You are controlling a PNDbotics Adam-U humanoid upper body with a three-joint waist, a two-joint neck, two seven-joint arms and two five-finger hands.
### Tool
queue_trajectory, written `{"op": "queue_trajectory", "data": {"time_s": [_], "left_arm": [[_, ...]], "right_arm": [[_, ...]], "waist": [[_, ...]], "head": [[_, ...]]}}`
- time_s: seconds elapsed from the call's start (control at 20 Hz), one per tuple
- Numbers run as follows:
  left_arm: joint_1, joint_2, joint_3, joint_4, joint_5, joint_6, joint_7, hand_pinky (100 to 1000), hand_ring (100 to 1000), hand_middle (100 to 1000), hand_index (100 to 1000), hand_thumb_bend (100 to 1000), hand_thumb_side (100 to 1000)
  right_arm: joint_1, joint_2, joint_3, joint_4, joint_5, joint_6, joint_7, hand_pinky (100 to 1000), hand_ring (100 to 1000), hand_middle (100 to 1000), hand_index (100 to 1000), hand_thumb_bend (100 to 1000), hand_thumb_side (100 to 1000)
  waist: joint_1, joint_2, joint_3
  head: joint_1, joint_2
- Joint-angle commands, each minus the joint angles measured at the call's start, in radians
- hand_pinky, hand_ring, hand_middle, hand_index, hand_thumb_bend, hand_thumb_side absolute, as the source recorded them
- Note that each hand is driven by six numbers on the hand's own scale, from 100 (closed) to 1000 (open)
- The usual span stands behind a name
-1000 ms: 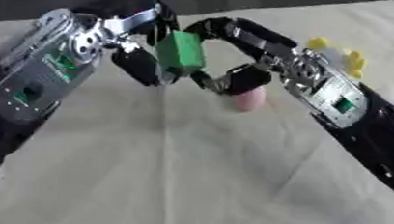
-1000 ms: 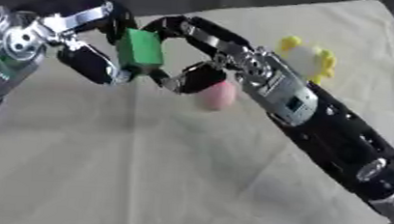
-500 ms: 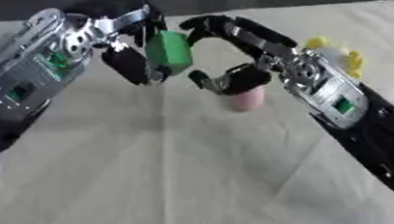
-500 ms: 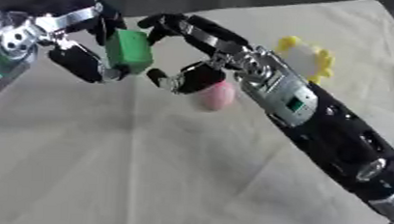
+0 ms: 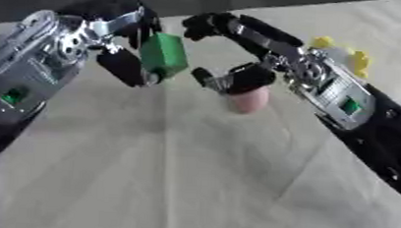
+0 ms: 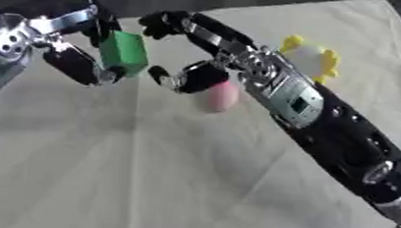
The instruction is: Pick up the objects with one hand, pass them to the other hand, and then place them into the box on the other side of the table.
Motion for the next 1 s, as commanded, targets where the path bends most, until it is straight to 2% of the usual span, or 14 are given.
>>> {"op": "queue_trajectory", "data": {"time_s": [0.05,0.4,0.7,1.0], "left_arm": [[-0.013,0.032,0.033,-0.025,0.008,0.009,0.011,724,555,370,368,124,160],[0.003,0.093,0.083,-0.054,0.035,0.03,0.042,728,553,370,369,108,154],[0.048,0.238,0.138,-0.083,0.062,0.042,0.071,732,556,375,373,149,143],[0.112,0.367,0.204,-0.093,0.079,0.05,0.115,734,554,375,373,153,136]], "right_arm": [[-0.016,-0.019,-0.01,-0.022,0.006,0.015,-0.01,956,857,799,912,193,100],[-0.001,-0.028,-0.009,-0.037,0.014,0.031,-0.011,956,856,806,917,167,100],[0.013,-0.045,-0.019,-0.049,0.009,0.037,-0.022,955,850,805,919,160,100],[0.024,-0.056,-0.027,-0.056,0.009,0.045,-0.031,955,848,804,919,162,100]], "waist": [[0.01,-0.007,-0.001],[0.014,-0.012,-0.006],[0.021,-0.013,-0.007],[0.019,-0.009,-0.005]], "head": [[-0.003,-0.003],[0.006,0.004],[0.021,0.007],[0.043,0.004]]}}
